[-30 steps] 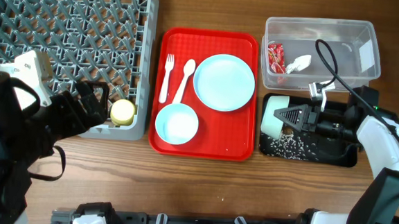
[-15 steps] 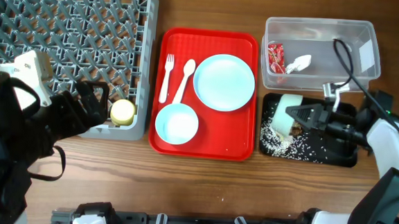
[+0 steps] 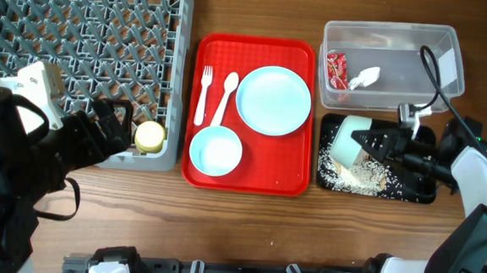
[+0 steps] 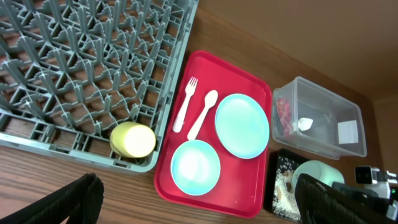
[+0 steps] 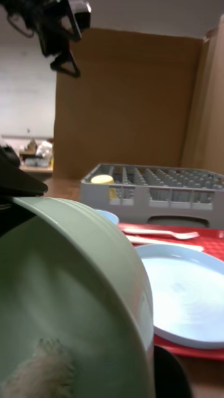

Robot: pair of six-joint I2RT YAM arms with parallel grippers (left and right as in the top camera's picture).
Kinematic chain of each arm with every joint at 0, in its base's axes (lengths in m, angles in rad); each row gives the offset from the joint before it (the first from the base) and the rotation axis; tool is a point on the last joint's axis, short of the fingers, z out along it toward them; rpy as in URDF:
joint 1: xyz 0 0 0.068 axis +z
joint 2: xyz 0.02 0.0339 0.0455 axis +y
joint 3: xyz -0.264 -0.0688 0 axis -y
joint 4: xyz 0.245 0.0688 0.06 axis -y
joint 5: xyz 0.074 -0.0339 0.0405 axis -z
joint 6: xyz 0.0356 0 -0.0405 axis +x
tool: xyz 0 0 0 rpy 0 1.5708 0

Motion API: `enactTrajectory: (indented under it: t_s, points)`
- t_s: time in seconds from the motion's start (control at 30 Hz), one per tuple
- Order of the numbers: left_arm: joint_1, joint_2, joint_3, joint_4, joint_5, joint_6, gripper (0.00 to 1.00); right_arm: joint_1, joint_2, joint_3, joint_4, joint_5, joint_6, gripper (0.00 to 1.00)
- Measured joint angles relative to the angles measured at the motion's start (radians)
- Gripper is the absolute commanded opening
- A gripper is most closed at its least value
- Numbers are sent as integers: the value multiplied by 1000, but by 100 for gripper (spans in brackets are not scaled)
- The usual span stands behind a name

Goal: Sort waste into correct bins and load items into the dishwasher rack
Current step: 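Tip the green bowl over the black tray to empty the rice, then return the empty green bowl to the red tray and release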

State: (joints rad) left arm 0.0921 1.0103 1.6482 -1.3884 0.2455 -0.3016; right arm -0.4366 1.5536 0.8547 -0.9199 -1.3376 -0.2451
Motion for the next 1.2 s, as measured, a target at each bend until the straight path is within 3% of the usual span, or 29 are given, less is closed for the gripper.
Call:
enactTrajectory:
  t_s: [0.17, 0.23, 0.37, 0.43, 0.57, 0.67, 0.87, 1.03, 1.17, 1.2]
  points:
    - [0, 0, 0, 0, 0, 0, 100, -1, -4, -2, -61, -49, -19, 4]
    - [0, 0, 0, 0, 0, 0, 100, 0, -10, -2, 25, -29, 26, 4]
    - [0, 0, 0, 0, 0, 0, 100, 6, -27, -2, -3, -75, -12, 4]
    - [0, 0, 0, 0, 0, 0, 100, 11, -46, -1, 60, -37, 47, 5]
    - [0, 0, 0, 0, 0, 0, 100, 22, -70, -3, -30, -70, 40, 4]
    - [0, 0, 0, 0, 0, 0, 100, 35, -97, -2, 26, 23, 110, 4]
    - [0, 0, 0, 0, 0, 0, 100, 72, -154, 0, -90, 99, 121, 4]
    - [0, 0, 0, 0, 0, 0, 100, 208, -322, 51, -89, 285, 152, 5]
    - [0, 0, 0, 0, 0, 0, 100, 447, -456, 74, -55, 510, 244, 4]
    - [0, 0, 0, 0, 0, 0, 100, 590, -484, 76, -36, 642, 308, 4]
